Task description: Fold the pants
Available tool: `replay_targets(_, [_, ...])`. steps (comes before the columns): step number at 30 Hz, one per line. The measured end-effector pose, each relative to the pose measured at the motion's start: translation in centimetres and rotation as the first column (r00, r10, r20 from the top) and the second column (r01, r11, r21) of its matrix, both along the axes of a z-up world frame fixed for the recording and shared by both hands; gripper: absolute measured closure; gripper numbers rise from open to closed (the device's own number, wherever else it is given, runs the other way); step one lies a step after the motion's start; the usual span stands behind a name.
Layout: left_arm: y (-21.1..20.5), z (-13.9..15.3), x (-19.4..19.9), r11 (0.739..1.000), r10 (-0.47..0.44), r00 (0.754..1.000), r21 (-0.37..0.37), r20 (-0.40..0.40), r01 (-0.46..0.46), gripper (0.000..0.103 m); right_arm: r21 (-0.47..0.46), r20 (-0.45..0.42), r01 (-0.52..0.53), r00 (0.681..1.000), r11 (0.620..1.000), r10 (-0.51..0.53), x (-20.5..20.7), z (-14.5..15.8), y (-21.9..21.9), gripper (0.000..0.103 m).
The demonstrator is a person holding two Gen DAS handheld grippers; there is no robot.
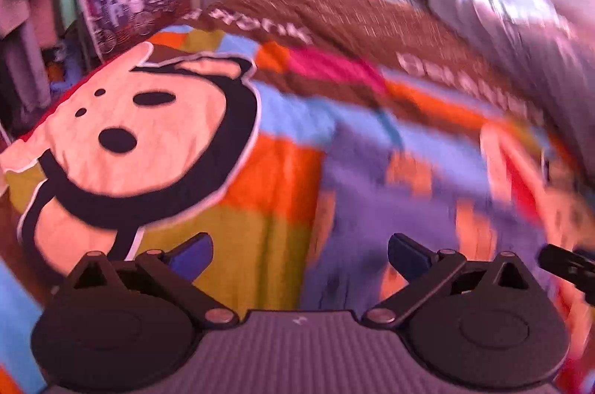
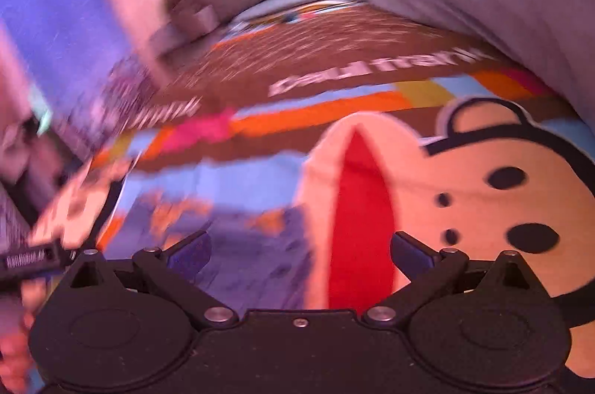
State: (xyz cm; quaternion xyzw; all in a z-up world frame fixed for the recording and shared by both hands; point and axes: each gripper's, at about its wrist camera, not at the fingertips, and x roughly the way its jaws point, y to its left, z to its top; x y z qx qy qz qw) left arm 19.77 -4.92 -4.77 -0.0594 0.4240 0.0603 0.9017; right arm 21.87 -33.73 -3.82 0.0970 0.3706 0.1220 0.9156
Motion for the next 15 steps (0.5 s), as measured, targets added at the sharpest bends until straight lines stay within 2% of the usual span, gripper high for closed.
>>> replay_targets(1, [-0.4,-0.7,-0.6,0.999,-0.028,0.999,0.04,-0.032,0.029,0.001,-0.07,-0.013,-0.045,0.999,0.997,0.044,-0.7,-0.3,1.1,0.001])
replay_targets(2, [-0.5,-1.0,-1.4,0.998,-0.041,0.999,0.049,-0.028,0.042,0.0,-0.139,-0.034,-0.075,0.997,0.987,0.071,-1.2,-0.7,2.1,0.001])
replay_targets(3, [-0.3,-1.1,-2.0,0.999,-0.036,0.999,0.036,-0.011,0.036,0.0,-0.222,-0.07,-0.103,0.994,0.969,0.09,-1.8,-1.5,3.1,0.001])
replay_targets(4, [0.1,-0.9,-2.4,1.0,-0.019,1.0,0.011,-0.018,0.019,0.0,-0.243,-0.088,-0.107,0.992,0.964,0.088,-2.1,-1.7,3.3,0.001])
replay_targets(6, [0.8,-0.8,-3.0,0.999,0.012,0.999,-0.053,-0.053,-0.015,0.001,-0.207,-0.088,-0.083,0.994,0.975,0.066,-2.5,-1.2,2.6,0.001])
replay_targets(8, [1.3,-0.7,-3.9,0.996,0.024,0.998,-0.085,-0.059,-0.028,0.001,-0.135,-0.156,-0.072,0.986,0.988,0.05,-2.7,-1.4,1.3,0.001])
replay_targets(9, [1.4,-0.7,-4.3,0.996,0.019,0.998,-0.084,-0.057,-0.024,0.001,-0.11,-0.186,-0.077,0.981,0.991,0.056,-2.9,-1.6,0.9,0.001])
replay_targets(11, [1.3,-0.7,-5.1,0.998,0.007,0.998,-0.067,-0.055,-0.011,0.001,-0.104,-0.182,-0.074,0.982,0.992,0.054,-3.6,-1.3,0.6,0.001])
replay_targets(15, [0.2,-0.7,-6.0,1.0,-0.023,0.995,0.003,-0.093,0.023,0.0,-0.165,-0.183,-0.087,0.982,0.982,0.057,-5.7,-1.1,1.6,0.001])
